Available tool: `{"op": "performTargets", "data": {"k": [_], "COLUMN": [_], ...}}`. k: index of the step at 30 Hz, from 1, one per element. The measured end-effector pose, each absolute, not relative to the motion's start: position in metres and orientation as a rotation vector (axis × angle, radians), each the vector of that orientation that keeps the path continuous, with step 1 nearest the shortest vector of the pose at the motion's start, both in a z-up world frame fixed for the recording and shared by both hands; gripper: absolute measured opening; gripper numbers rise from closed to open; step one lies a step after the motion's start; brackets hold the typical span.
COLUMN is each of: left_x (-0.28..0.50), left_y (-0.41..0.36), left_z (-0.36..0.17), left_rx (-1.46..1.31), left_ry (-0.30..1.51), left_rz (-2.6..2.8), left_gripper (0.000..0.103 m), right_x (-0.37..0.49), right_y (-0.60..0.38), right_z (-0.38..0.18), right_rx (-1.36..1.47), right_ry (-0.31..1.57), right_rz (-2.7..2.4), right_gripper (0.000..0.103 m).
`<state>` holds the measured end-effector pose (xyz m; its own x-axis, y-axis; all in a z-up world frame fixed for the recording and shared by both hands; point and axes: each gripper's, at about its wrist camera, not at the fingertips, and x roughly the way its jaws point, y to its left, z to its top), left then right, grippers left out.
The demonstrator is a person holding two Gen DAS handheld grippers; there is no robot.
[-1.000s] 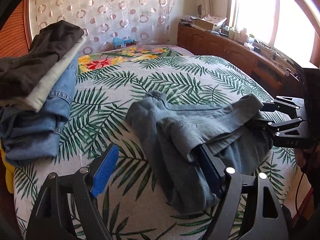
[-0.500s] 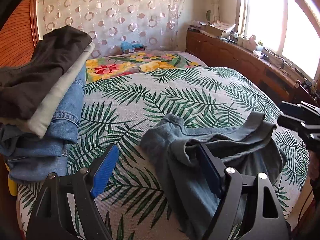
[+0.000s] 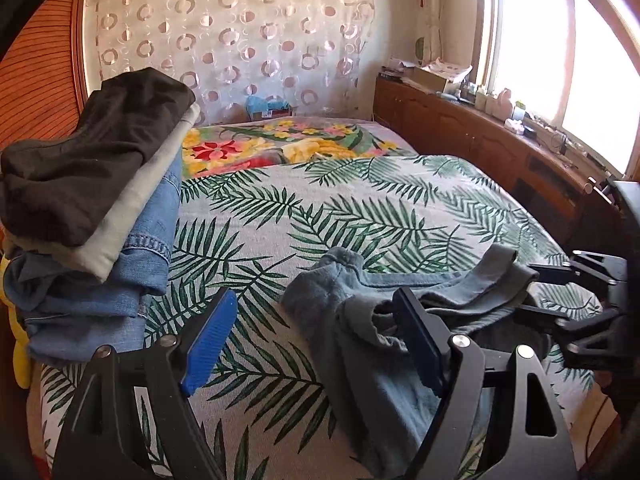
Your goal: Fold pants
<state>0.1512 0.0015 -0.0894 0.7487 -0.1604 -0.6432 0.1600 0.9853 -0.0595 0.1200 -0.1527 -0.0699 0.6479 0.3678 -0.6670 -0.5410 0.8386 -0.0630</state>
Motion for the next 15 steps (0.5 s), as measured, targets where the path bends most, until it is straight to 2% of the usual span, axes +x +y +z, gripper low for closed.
{"op": "performTargets", "data": {"k": [8, 15], "left_x": [0.120, 0.125], "left_y": [-0.007, -0.013], "left_z": [-0.085, -0.103], "left_rx": [-0.020, 0.033], "left_ry": [0.682, 0.732], "left_rz": [-0.246, -0.227], "left_gripper": [0.081, 0.081], "right_x": [0.161, 0.175], "right_y": [-0.135, -0.144], "right_z": [-0.062, -0.054], "right_rx": [-0.328, -0.224], "right_ry": [0.654, 0.604], "right_rz": [0.430, 0.312], "right_gripper": [0.057, 0.057]}}
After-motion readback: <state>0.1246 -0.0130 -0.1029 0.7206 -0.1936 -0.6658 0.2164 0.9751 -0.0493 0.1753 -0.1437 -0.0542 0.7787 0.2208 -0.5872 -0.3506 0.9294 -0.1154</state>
